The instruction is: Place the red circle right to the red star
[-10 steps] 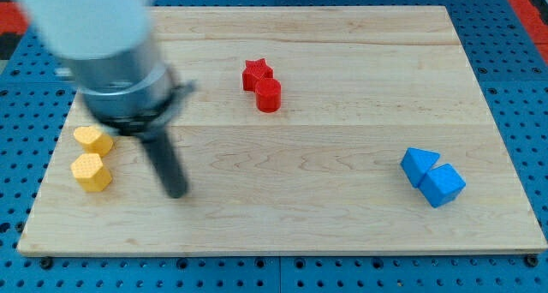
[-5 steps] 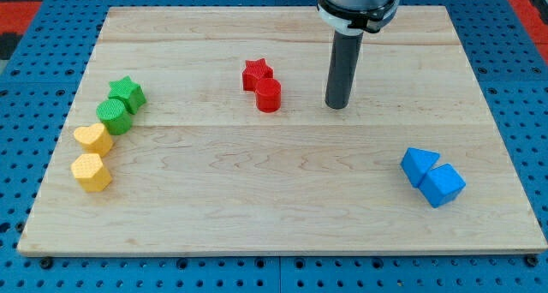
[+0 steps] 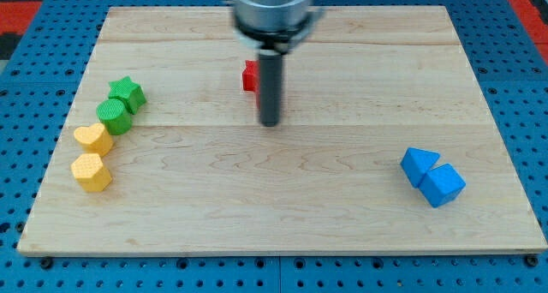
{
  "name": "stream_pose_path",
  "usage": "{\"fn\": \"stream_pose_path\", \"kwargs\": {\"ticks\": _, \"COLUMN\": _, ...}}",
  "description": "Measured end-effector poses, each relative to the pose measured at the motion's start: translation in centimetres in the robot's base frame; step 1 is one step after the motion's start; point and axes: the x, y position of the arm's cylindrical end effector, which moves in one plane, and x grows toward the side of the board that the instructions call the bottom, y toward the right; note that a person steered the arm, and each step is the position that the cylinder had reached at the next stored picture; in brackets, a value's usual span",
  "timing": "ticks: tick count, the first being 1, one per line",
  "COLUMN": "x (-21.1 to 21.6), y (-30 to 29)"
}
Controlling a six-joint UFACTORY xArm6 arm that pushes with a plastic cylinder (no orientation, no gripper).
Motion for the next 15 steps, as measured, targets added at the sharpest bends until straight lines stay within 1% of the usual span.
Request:
{"fn": "stream_pose_path", "kwargs": {"ticks": 1, "x": 0.1, "y": -6.8}}
{"fn": "stream_pose_path", "kwargs": {"ticks": 2, "x": 0.1, "y": -8.6}}
{"fn": "stream_pose_path", "kwargs": {"ticks": 4, "x": 0.1, "y": -8.5}}
{"fn": "stream_pose_path", "kwargs": {"ticks": 5, "x": -1.8, "y": -7.6}}
{"fn": "stream_pose_path", "kwargs": {"ticks": 6, "x": -2.7, "y": -6.2}}
{"fn": "stream_pose_path", "kwargs": {"ticks": 7, "x": -3.4, "y": -0.4}}
{"fn": "stream_pose_path", "kwargs": {"ticks": 8, "x": -5.0, "y": 2.6}}
{"fn": "stream_pose_path", "kwargs": {"ticks": 9, "x": -4.9, "y": 4.2}}
{"fn": "stream_pose_path", "kwargs": {"ticks": 10, "x": -4.5, "y": 4.4}}
{"fn": "stream_pose_path", "kwargs": {"ticks": 12, "x": -3.7, "y": 9.6}}
{"fn": "stream_pose_path", "kwargs": {"ticks": 14, "x": -3.1, "y": 10.3}}
{"fn": "stream_pose_path", "kwargs": {"ticks": 15, "x": -3.8, "y": 14.1}}
